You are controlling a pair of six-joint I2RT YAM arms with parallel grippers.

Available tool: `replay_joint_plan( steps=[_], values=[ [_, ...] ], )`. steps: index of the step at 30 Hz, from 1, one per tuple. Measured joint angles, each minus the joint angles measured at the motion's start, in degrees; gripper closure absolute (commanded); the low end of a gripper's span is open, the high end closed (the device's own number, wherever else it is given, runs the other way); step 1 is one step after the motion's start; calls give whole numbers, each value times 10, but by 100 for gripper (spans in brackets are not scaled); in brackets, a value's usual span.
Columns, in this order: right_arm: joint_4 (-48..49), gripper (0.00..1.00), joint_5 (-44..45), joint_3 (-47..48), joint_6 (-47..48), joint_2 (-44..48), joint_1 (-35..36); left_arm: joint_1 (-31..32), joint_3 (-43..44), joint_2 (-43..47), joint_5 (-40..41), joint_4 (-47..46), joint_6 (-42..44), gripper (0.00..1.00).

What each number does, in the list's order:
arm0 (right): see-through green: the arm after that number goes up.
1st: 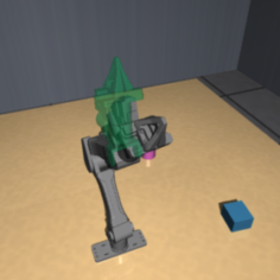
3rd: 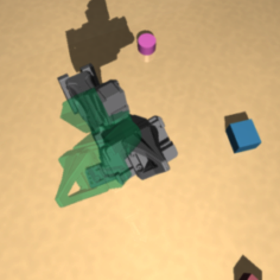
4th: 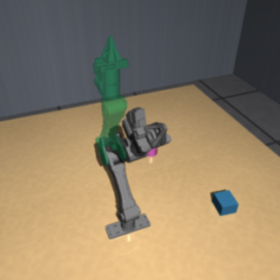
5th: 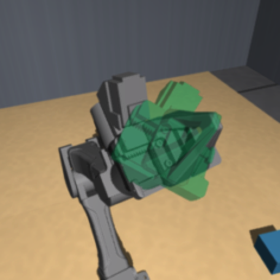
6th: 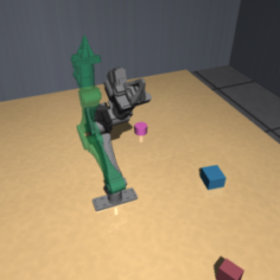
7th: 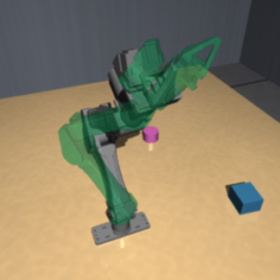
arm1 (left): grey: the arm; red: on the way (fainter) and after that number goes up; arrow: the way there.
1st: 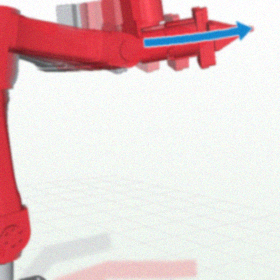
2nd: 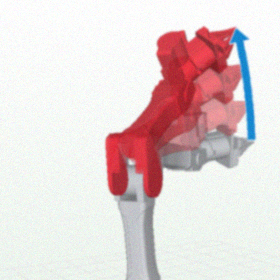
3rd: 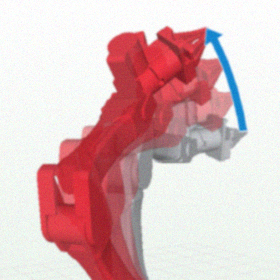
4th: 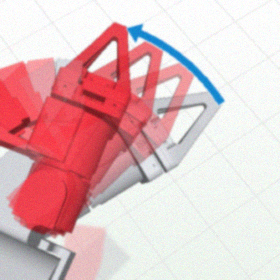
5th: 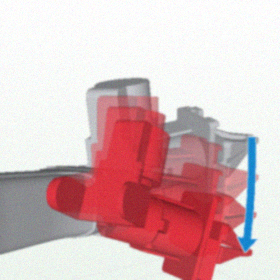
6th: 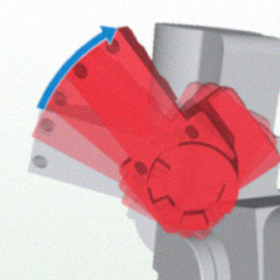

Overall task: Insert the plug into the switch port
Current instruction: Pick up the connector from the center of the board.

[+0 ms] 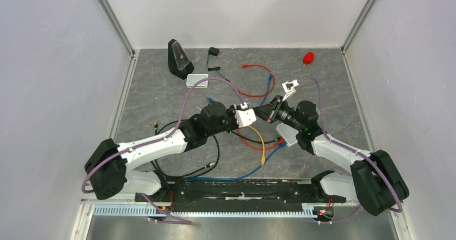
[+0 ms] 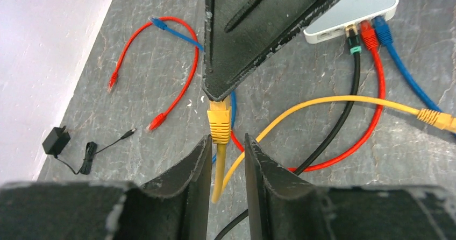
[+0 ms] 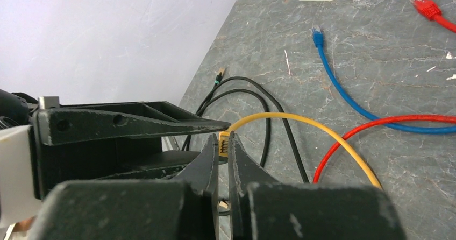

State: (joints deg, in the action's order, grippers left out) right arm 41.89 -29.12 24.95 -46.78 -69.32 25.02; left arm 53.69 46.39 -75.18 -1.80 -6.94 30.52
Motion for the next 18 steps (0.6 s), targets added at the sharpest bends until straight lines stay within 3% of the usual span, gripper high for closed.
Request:
replay_joint_plan(
  steps=[15,18],
  values=[
    [87,100,-33,-50,-62,8,-5,-10,-18,14,-45,-12,-44,68],
    [107,100,-39,-55,-75,8,-5,-14,-18,14,-49,-12,-54,76]
  ],
)
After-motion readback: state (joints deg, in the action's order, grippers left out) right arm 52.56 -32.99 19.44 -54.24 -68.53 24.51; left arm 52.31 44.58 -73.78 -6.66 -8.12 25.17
